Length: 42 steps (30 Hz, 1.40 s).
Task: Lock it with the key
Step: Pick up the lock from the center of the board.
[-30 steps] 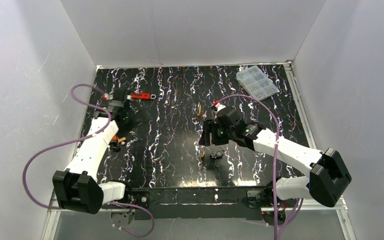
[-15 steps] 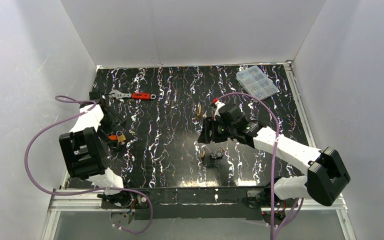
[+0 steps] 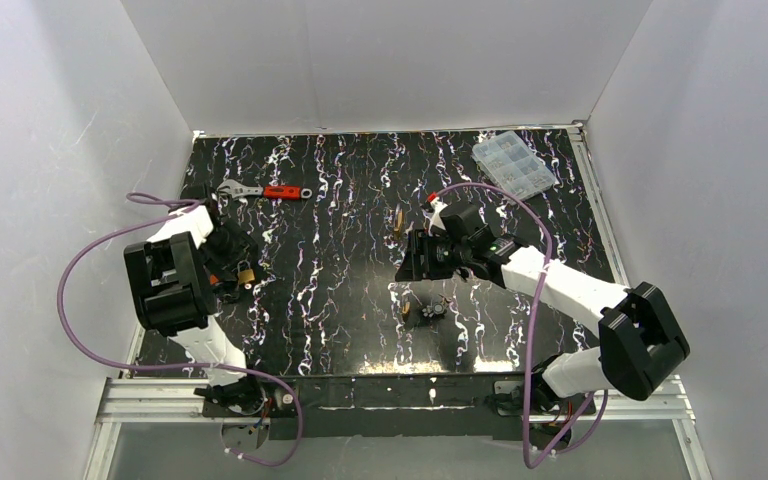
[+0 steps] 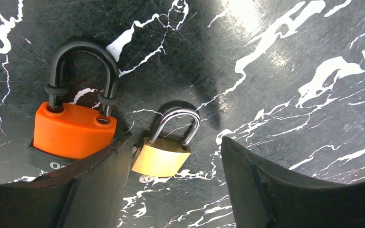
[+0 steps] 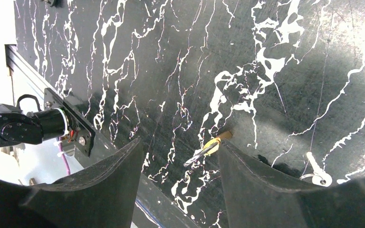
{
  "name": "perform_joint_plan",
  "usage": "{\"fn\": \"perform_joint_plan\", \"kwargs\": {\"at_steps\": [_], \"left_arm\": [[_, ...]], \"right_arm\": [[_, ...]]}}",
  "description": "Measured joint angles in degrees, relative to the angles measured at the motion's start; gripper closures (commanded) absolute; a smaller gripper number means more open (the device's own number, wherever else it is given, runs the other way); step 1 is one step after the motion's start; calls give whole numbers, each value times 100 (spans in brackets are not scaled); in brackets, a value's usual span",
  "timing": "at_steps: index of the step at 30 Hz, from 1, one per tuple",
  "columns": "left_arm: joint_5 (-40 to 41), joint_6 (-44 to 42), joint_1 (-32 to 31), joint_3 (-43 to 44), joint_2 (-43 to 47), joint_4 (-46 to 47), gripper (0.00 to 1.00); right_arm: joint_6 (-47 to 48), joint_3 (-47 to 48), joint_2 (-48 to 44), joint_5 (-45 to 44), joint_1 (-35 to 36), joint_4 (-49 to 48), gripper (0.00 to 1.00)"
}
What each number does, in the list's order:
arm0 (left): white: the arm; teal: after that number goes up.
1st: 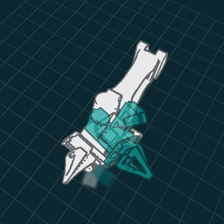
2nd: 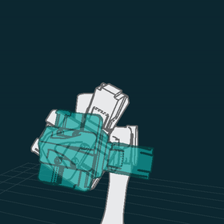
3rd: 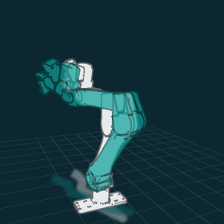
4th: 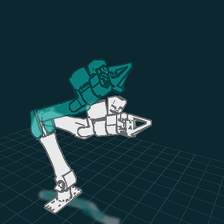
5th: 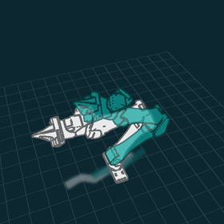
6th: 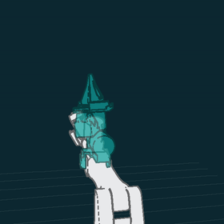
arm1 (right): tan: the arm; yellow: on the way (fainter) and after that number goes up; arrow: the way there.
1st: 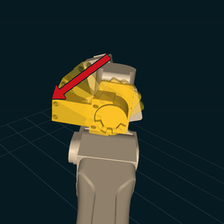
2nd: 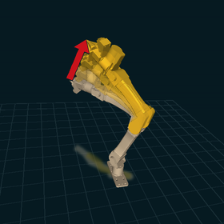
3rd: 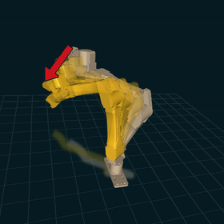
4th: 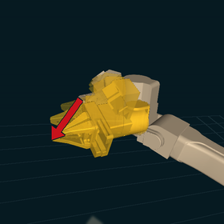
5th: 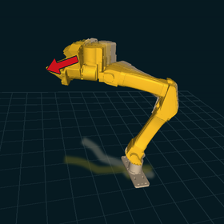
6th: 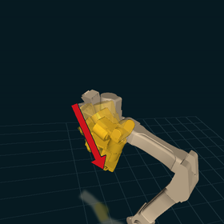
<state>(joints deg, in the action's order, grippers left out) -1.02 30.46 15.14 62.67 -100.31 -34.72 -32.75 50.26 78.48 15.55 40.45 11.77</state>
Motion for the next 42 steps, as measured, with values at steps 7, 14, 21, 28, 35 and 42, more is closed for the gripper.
{"fn": "perform_joint_plan", "kwargs": {"at_steps": [7, 14, 21, 28, 35, 42], "left_arm": [[247, -26, -212, 9, -24, -48, 41], [669, -26, -723, -61, -7, -280, 45], [688, 129, -813, -170, 79, -326, 55], [680, 437, -813, -170, 79, -393, 85], [114, 848, -817, -354, 433, -424, 100], [-568, 1687, -1515, -511, 2284, -509, 100]], "right_arm": [[0, 0, 52, 26, -26, -2, 36], [-13, 0, 52, 26, -33, -2, 36], [-57, -2, 20, 28, -33, -13, 37], [-85, -46, -109, 37, -33, -37, 38], [-46, -50, -448, 42, -22, -70, 37], [-79, -44, -765, -291, 433, -450, 37]]}}
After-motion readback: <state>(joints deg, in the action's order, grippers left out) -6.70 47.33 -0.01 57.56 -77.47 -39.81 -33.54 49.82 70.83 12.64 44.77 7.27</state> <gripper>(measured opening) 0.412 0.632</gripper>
